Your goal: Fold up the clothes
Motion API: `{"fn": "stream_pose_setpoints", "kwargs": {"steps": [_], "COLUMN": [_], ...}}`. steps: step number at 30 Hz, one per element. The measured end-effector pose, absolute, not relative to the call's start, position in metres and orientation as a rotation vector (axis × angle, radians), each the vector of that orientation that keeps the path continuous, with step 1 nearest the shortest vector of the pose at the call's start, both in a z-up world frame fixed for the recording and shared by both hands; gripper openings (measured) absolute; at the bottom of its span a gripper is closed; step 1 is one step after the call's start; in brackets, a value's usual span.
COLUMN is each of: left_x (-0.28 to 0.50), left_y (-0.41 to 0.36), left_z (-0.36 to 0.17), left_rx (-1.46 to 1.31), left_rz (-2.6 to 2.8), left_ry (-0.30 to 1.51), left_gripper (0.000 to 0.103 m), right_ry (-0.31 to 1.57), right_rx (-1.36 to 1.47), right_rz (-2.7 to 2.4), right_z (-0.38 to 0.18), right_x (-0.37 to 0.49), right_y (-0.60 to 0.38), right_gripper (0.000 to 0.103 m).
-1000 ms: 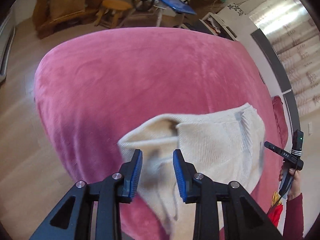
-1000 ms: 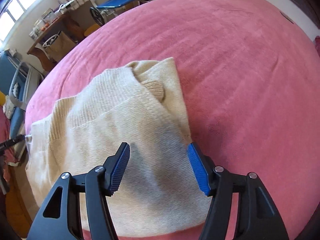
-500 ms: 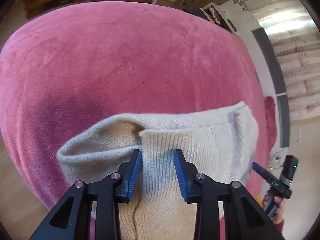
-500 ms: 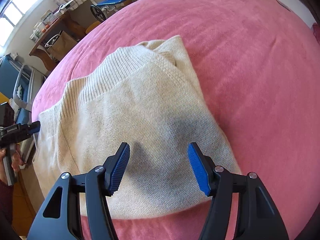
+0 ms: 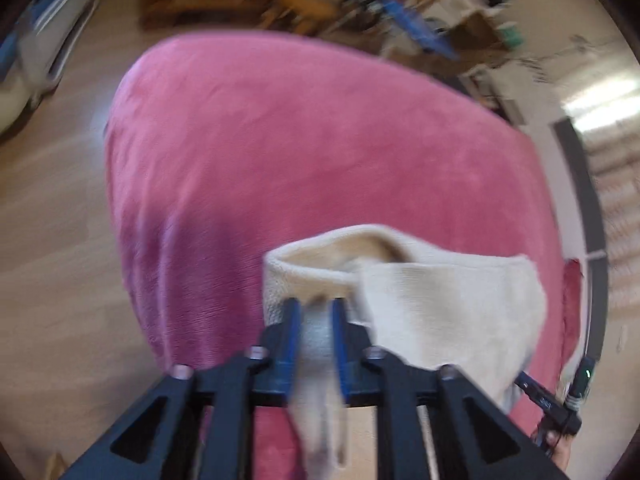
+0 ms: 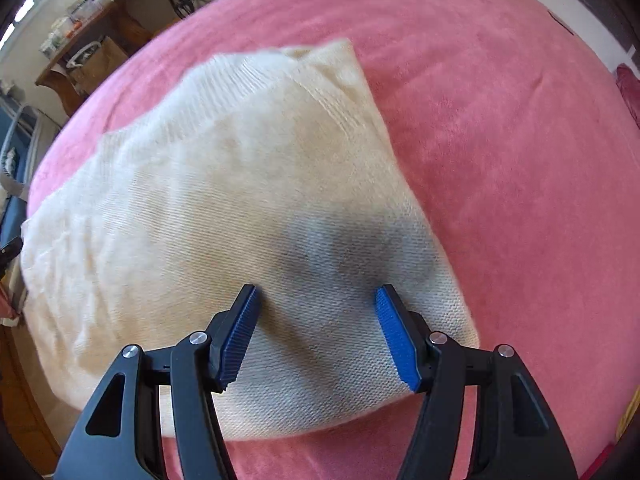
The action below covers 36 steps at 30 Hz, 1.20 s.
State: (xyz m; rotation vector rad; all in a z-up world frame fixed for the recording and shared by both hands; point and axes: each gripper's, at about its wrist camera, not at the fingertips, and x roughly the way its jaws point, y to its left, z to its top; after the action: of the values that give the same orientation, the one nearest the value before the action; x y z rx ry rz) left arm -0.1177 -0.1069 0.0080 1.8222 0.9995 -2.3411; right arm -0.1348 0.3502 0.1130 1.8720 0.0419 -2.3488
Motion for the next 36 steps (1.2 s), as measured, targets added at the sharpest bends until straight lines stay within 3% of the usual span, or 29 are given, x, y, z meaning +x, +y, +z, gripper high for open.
{"fn": "stream_pose_setpoints", "kwargs": {"steps": [1,8,14,22,23,24,29,32,36], "left_x": [-0.114,-0.067,-0.063,-0.078,-0.076,-0.075,-0.049,-0.027,-0.01], "left_y": [-0.113,-0.094,-0.061,-0.04,-0.037,-0.033,-0.061,-0.082,-0.082], "left_z": [0.007,0.04,0.032,0.01,0.011,0.011,0.004,-0.003,0.021], "left_rx": [1.8,1.752,1.815,1.928,1.935,1.942,1.929,1.925,1.812], "left_rz": [-2.324,-2.525,-2.511,-2.467,-2.48,-2.493,-2.404,-2.338,-2.459], "left_ry": [1.098,1.063,0.759,0.566,0.521,0.475,0.57,0.674,0.863], "left_gripper": [0.02,0.028,0.029,0.03,0.029,0.02,0.0,0.001,0.016], "right_ry": [0.026,-0.096,-0.081,-0.067,-0.064,-0.044,0.187,0.125,-0.083], "right_rx": [1.876,1.7,1.726,1.755,1.763,1.767,1.794,1.79,1.744], "right_rz": [-2.353,-2.31,-2.268,-2.241,-2.238,-2.24,-2.304,-2.307,-2.303], "right_z": [0.114,0.152,0.14,0.128,0.126,0.124,0.116,0.118,0.135], "right_x": [-0.136,-0.124,-0.108,-0.099,-0.099,-0.099,-0.099,-0.098,-0.099], "right_y": [0.351,0.34,0.322,0.315,0.316,0.316,0.317,0.326,0.339], "right_gripper": [0.064,0.064,0.064,0.064,0.064,0.064,0.062,0.062,0.063]}}
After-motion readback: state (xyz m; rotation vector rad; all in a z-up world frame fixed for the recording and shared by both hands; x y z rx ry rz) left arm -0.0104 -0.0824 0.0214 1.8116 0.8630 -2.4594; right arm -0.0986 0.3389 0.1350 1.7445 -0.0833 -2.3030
